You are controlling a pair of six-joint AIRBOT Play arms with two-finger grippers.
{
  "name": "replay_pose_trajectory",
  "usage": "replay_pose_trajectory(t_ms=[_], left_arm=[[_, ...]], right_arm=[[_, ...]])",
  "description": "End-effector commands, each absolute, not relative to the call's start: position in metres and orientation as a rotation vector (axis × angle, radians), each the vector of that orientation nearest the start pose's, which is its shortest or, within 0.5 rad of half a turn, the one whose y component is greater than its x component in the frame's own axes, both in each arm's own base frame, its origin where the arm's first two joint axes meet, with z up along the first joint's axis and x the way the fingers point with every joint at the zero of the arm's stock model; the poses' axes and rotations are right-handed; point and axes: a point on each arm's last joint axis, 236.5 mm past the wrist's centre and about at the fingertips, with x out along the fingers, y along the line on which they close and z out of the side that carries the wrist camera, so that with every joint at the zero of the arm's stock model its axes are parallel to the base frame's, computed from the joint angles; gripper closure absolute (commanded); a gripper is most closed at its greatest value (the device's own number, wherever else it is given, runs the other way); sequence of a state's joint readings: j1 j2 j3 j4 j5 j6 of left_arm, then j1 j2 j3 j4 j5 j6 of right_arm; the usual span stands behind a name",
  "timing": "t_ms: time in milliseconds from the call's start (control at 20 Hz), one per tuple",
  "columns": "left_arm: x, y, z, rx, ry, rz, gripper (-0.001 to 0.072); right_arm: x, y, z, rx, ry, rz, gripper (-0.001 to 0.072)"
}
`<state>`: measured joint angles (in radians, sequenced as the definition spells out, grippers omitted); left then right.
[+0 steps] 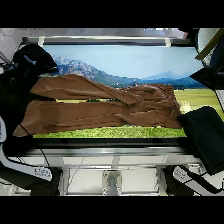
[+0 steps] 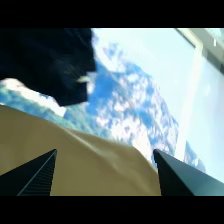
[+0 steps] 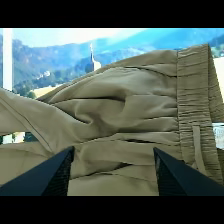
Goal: Fold the clothes and pants, and hang the long-sleeved shirts on hangers.
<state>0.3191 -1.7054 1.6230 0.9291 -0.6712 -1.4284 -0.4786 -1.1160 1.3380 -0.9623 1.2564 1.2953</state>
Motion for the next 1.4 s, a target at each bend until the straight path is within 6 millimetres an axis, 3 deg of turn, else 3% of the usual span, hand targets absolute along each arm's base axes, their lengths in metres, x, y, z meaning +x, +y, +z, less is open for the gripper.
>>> replay_pose_trajectory(t_ms=[0, 200, 400, 700, 900, 1050, 1200, 1300, 1350], left_arm=[[0.621, 0.034, 0.040, -0.464, 0.802, -0.022, 0.0003], [0.637, -0.030, 0.000, -0.372, 0.928, -0.026, 0.0005], [0.621, -0.091, -0.044, -0.353, 1.057, -0.091, 0.0006], [0.620, -0.161, -0.054, -0.415, 1.055, -0.181, 0.0008], [0.609, -0.186, -0.083, -0.432, 1.115, -0.200, 0.0042], [0.612, -0.189, -0.085, -0.441, 1.105, -0.191, 0.0075], [0.612, -0.188, -0.086, -0.471, 1.109, -0.172, 0.0168], [0.612, -0.189, -0.088, -0.470, 1.112, -0.172, 0.0462], [0.612, -0.189, -0.089, -0.470, 1.114, -0.172, 0.0550]], right_arm=[[0.394, -0.056, 0.158, 0.461, 0.846, 0.120, 0.0158], [0.403, -0.026, 0.137, 0.405, 0.908, 0.189, 0.0158], [0.435, 0.028, 0.104, 0.313, 0.934, 0.309, 0.0158], [0.468, 0.116, 0.037, 0.161, 0.970, 0.474, 0.0158], [0.476, 0.153, 0.020, 0.128, 0.953, 0.508, 0.0158], [0.476, 0.163, 0.022, 0.119, 0.941, 0.522, 0.0157], [0.476, 0.163, 0.022, 0.122, 0.940, 0.523, 0.0158], [0.476, 0.164, 0.022, 0.123, 0.941, 0.523, 0.0158], [0.476, 0.164, 0.022, 0.123, 0.941, 0.523, 0.0158]])
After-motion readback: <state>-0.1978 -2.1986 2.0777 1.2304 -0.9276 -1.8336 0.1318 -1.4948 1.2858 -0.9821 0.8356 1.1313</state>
